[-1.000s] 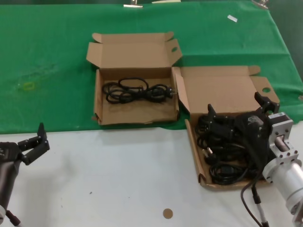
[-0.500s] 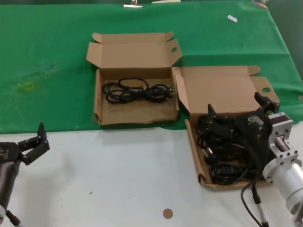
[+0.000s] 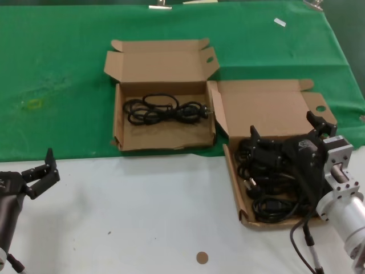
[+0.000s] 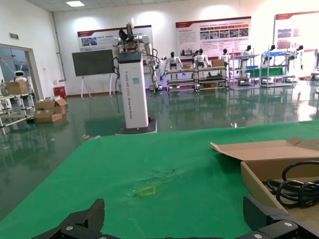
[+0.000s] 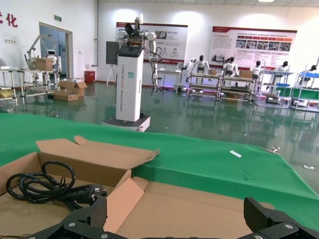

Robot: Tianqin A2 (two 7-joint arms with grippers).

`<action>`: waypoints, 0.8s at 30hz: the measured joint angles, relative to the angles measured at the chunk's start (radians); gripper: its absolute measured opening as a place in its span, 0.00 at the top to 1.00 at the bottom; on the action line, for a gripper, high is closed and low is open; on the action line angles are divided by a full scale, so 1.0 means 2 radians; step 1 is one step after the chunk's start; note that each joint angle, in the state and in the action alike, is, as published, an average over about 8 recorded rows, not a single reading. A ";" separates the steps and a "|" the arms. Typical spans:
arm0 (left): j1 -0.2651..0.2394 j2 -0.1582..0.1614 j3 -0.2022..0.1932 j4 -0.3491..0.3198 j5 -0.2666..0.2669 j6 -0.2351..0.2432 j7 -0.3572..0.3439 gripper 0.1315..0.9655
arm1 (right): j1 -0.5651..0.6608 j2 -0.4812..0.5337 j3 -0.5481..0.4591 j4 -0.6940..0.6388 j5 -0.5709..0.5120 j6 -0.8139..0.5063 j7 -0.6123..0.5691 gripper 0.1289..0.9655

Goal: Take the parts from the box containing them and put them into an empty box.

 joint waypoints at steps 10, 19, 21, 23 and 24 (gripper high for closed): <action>0.000 0.000 0.000 0.000 0.000 0.000 0.000 0.00 | 0.000 0.000 0.000 0.000 0.000 0.000 0.000 0.00; 0.000 0.000 0.000 0.000 0.000 0.000 0.000 0.00 | 0.000 0.000 0.000 0.000 0.000 0.000 0.000 0.00; 0.000 0.000 0.000 0.000 0.000 0.000 0.000 0.00 | 0.000 0.000 0.000 0.000 0.000 0.000 0.000 0.00; 0.000 0.000 0.000 0.000 0.000 0.000 0.000 0.00 | 0.000 0.000 0.000 0.000 0.000 0.000 0.000 0.00; 0.000 0.000 0.000 0.000 0.000 0.000 0.000 0.00 | 0.000 0.000 0.000 0.000 0.000 0.000 0.000 0.00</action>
